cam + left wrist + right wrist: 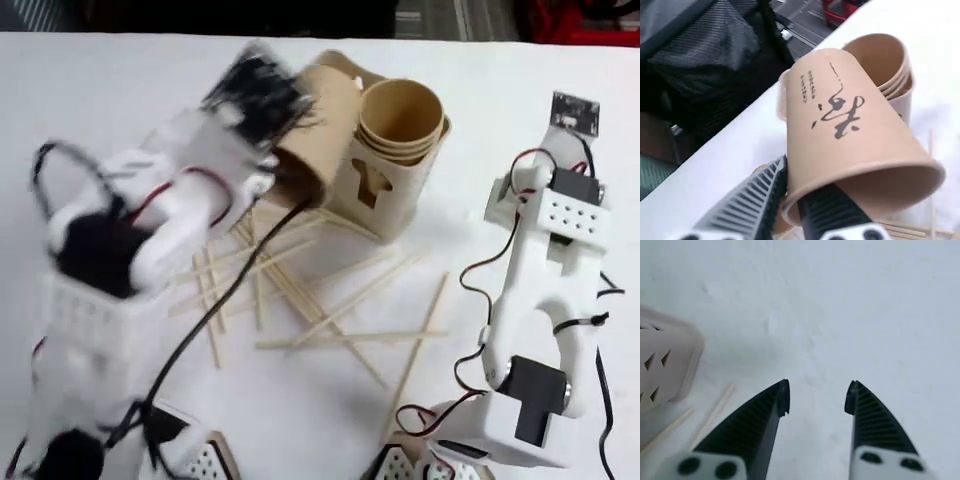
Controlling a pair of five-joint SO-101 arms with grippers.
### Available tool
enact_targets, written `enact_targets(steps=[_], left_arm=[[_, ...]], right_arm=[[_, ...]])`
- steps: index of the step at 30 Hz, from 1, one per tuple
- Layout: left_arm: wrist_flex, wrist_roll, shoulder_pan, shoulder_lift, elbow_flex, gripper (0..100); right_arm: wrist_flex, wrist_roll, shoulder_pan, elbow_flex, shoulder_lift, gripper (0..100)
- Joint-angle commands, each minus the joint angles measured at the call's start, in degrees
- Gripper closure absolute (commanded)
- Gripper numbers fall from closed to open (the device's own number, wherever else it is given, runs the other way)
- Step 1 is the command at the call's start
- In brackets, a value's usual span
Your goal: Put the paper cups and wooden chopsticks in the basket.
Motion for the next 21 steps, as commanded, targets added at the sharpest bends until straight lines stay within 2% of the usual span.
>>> enact_targets(steps=[1,10,16,21], left_arm=[[3.0,0.3,3.3,8.1,-11.3,98],[7.5,-0.7,6.6,27.5,-31.6,97],[10.0,-2.5,6.4,36.7,-43.6,85],[9.8,-2.5,6.4,40.7,-50.4,84]], right_arm=[[-1.5,-0.5,0.5,0.0,-1.8,80.7],[-1.1,-0.5,0.7,0.3,-1.7,80.7],[-1.1,-0.5,0.6,0.3,-1.5,80.7],[-1.1,-0.4,0.6,0.4,-1.5,80.7]])
